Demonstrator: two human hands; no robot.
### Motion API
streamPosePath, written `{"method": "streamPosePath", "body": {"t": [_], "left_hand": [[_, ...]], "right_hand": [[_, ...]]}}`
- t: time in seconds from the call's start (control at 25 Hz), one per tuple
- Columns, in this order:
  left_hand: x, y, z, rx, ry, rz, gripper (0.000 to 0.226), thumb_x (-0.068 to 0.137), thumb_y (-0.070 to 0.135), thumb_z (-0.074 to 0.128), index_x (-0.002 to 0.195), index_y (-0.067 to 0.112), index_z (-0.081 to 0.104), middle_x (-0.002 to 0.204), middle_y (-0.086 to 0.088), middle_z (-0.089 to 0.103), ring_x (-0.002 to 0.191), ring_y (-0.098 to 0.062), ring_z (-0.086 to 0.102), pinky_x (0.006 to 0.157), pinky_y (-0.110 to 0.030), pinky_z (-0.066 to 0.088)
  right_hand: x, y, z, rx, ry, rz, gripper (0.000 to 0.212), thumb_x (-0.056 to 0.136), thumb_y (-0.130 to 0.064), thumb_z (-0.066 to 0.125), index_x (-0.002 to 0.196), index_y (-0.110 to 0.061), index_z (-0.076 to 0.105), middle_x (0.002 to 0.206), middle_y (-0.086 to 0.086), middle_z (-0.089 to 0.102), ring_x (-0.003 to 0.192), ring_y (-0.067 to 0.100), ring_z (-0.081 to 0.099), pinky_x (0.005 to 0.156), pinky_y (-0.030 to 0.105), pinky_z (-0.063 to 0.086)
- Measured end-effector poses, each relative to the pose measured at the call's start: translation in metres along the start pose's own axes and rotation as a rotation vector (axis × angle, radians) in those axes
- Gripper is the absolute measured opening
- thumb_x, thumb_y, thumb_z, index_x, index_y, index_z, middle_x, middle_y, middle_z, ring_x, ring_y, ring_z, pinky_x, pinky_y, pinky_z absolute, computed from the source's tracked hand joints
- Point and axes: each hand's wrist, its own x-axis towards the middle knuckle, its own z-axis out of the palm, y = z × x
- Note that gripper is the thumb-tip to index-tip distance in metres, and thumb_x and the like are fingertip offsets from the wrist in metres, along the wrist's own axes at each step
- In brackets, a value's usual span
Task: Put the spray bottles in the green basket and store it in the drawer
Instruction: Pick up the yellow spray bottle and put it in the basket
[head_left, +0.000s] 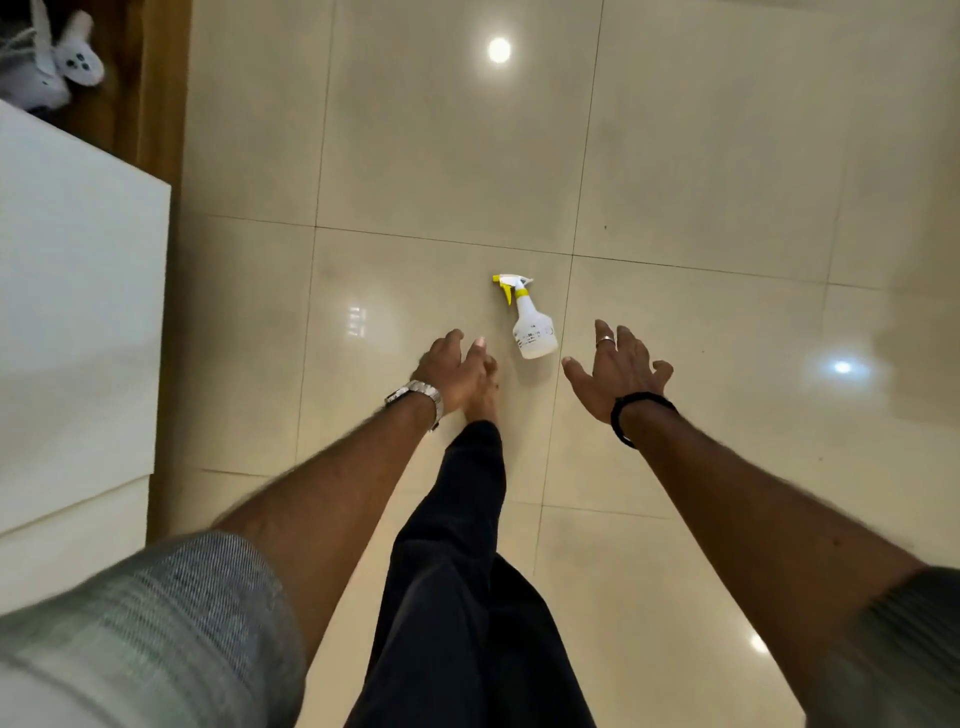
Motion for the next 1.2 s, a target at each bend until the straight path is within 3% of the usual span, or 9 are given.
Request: {"method": "streamPosePath", "body": {"t": [0.2,0.4,0.56,0.6,0.8,0.88,1.04,1.12,1.2], "left_hand": [[0.090,0.037,0.002,-0.056,-0.044,-0.056,0.064,0.099,0.056,0.032,0.150,0.018,0.033,0.151,-0.010,0.042,0.139,-0.027,0.041,0.110,-0.037,0.032],[0.193,0.038,0.041,-0.107,-0.113,-0.151,0.069,0.099,0.059,0.028,0.152,0.016,0.029,0.156,-0.009,0.037,0.141,-0.029,0.039,0.116,-0.042,0.032],[0.255,0.014,0.094,-0.214,-0.161,-0.236,0.065,0.099,0.058,0.028,0.142,0.010,0.039,0.124,-0.009,0.060,0.103,-0.026,0.061,0.076,-0.029,0.044],[0.267,0.005,0.108,-0.241,-0.171,-0.266,0.065,0.099,0.059,0.028,0.138,0.009,0.042,0.124,-0.014,0.061,0.107,-0.031,0.062,0.076,-0.032,0.045],[0.305,-0.018,0.152,-0.397,-0.178,-0.429,0.066,0.098,0.060,0.026,0.143,0.014,0.040,0.144,-0.017,0.051,0.127,-0.035,0.054,0.103,-0.044,0.044],[0.307,-0.018,0.162,-0.542,-0.228,-0.506,0.064,0.097,0.062,0.025,0.145,0.022,0.039,0.145,-0.010,0.052,0.128,-0.032,0.054,0.102,-0.044,0.043],[0.293,-0.005,0.166,-0.639,-0.261,-0.560,0.052,0.100,0.056,0.026,0.127,0.024,0.056,0.119,-0.009,0.067,0.106,-0.028,0.067,0.082,-0.037,0.054],[0.275,0.006,0.154,-0.657,-0.181,-0.507,0.038,0.102,0.042,0.031,0.118,0.020,0.058,0.116,-0.014,0.068,0.104,-0.032,0.068,0.088,-0.046,0.057],[0.255,0.018,0.139,-0.623,-0.121,-0.428,0.034,0.101,0.029,0.037,0.126,0.014,0.056,0.128,-0.018,0.064,0.116,-0.036,0.064,0.100,-0.053,0.051]], "right_hand": [[0.093,-0.009,-0.012,0.049,-0.021,0.013,0.075,0.097,-0.059,0.041,0.159,-0.021,0.023,0.159,0.006,0.032,0.148,0.026,0.030,0.114,0.056,0.023],[0.198,-0.022,0.029,0.125,-0.065,0.045,0.070,0.098,-0.055,0.041,0.157,-0.021,0.028,0.155,0.006,0.041,0.143,0.028,0.039,0.109,0.054,0.028],[0.263,-0.030,0.094,0.167,-0.138,0.042,0.069,0.097,-0.054,0.040,0.156,-0.019,0.032,0.153,0.009,0.043,0.140,0.031,0.041,0.106,0.050,0.031],[0.275,-0.031,0.112,0.188,-0.165,0.053,0.069,0.097,-0.054,0.041,0.156,-0.019,0.033,0.153,0.009,0.043,0.141,0.032,0.041,0.106,0.050,0.032],[0.312,-0.029,0.173,0.303,-0.272,0.136,0.070,0.096,-0.056,0.043,0.152,-0.015,0.038,0.149,0.014,0.046,0.138,0.036,0.044,0.107,0.051,0.041],[0.322,-0.025,0.182,0.361,-0.318,0.192,0.068,0.094,-0.058,0.044,0.143,-0.011,0.049,0.141,0.016,0.054,0.127,0.038,0.053,0.102,0.047,0.047],[0.317,-0.020,0.175,0.398,-0.434,0.200,0.058,0.095,-0.056,0.048,0.128,-0.010,0.063,0.125,0.015,0.067,0.111,0.034,0.062,0.083,0.034,0.048],[0.299,-0.025,0.159,0.430,-0.405,0.169,0.055,0.098,-0.055,0.047,0.127,-0.011,0.063,0.125,0.014,0.067,0.113,0.034,0.062,0.085,0.035,0.048],[0.277,-0.033,0.136,0.477,-0.347,0.148,0.054,0.100,-0.053,0.045,0.131,-0.011,0.060,0.127,0.014,0.067,0.115,0.035,0.062,0.091,0.037,0.049]]}}
